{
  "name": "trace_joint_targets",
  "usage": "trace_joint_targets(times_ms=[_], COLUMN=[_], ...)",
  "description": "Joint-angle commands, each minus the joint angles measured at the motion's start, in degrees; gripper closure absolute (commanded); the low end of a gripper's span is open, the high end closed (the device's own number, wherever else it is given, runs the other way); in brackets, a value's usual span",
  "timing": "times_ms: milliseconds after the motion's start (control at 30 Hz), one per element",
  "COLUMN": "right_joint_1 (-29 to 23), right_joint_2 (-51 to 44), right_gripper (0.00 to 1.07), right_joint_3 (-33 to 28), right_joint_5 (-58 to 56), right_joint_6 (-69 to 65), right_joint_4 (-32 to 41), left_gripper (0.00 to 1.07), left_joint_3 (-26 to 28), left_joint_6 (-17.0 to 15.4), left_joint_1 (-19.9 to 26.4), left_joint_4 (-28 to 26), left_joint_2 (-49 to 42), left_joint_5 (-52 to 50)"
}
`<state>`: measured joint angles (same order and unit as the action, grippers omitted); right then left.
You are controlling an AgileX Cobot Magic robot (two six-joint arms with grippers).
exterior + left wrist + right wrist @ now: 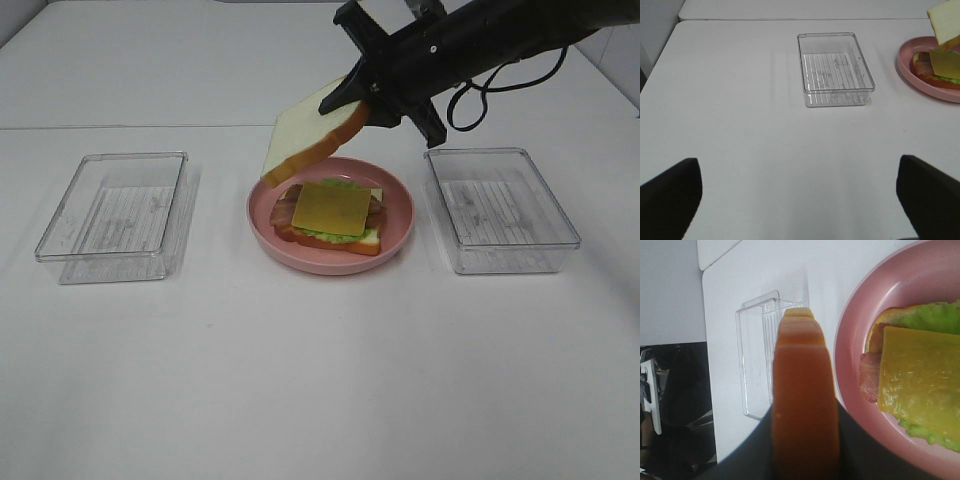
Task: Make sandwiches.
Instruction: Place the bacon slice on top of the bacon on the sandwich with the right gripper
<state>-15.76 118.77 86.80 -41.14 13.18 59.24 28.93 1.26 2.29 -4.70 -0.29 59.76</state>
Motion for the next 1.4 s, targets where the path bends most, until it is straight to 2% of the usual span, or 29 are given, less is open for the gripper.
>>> trace_joint_targets(times_ms=[33,367,1067,1133,1167,1200,1233,1267,1300,1333,1367,1400], right_joint_1=[0.00,0.00,0.00,0.00,0.00,0.00,0.00,0.00,0.00,0.00,0.00,0.00], right_joint_2=[2.29,7.56,7.56,7.56,7.56,7.56,7.56,7.56,7.51,7.51,7.22,7.22], right_gripper=[1.07,1.07,1.07,1.04,1.00,0.88,0.88,0.80,0.64,0.64,0.55,0.40], right_joint_3=[1.60,1.89,1.89,1.89,1.89,1.89,1.89,1.89,1.89,1.89,1.89,1.89], right_joint_5=[-2.06,-1.09,0.97,0.97,0.97,0.97,0.97,0.97,0.92,0.92,1.09,1.20], right_joint_6=[1.20,1.38,-0.63,-0.63,-0.63,-0.63,-0.63,-0.63,-0.74,-0.74,-0.86,-0.86], right_joint_4=[1.15,0.40,-4.58,-4.58,-4.70,-4.70,-4.70,-4.70,-4.70,-4.70,-4.98,-5.33], left_gripper=[0.09,0.09,0.09,0.09,0.09,0.09,0.09,0.09,0.09,0.09,0.09,0.09], left_joint_3=[-0.34,-0.34,-0.34,-0.34,-0.34,-0.34,-0.34,-0.34,-0.34,-0.34,-0.34,-0.34], left_joint_6=[-0.52,-0.57,-0.57,-0.57,-0.57,-0.57,-0.57,-0.57,-0.57,-0.57,-0.57,-0.57], left_joint_1=[-0.11,-0.11,-0.11,-0.11,-0.11,-0.11,-0.11,-0.11,-0.11,-0.11,-0.11,-0.11], left_joint_4=[-0.29,-0.29,-0.29,-0.29,-0.29,-0.29,-0.29,-0.29,-0.29,-0.29,-0.29,-0.29], left_joint_2=[-1.20,-1.20,-1.20,-1.20,-1.20,-1.20,-1.20,-1.20,-1.20,-1.20,-1.20,-1.20], left_joint_5=[-0.57,-0.57,-0.57,-0.57,-0.57,-0.57,-0.57,-0.57,-0.57,-0.57,-0.57,-0.57])
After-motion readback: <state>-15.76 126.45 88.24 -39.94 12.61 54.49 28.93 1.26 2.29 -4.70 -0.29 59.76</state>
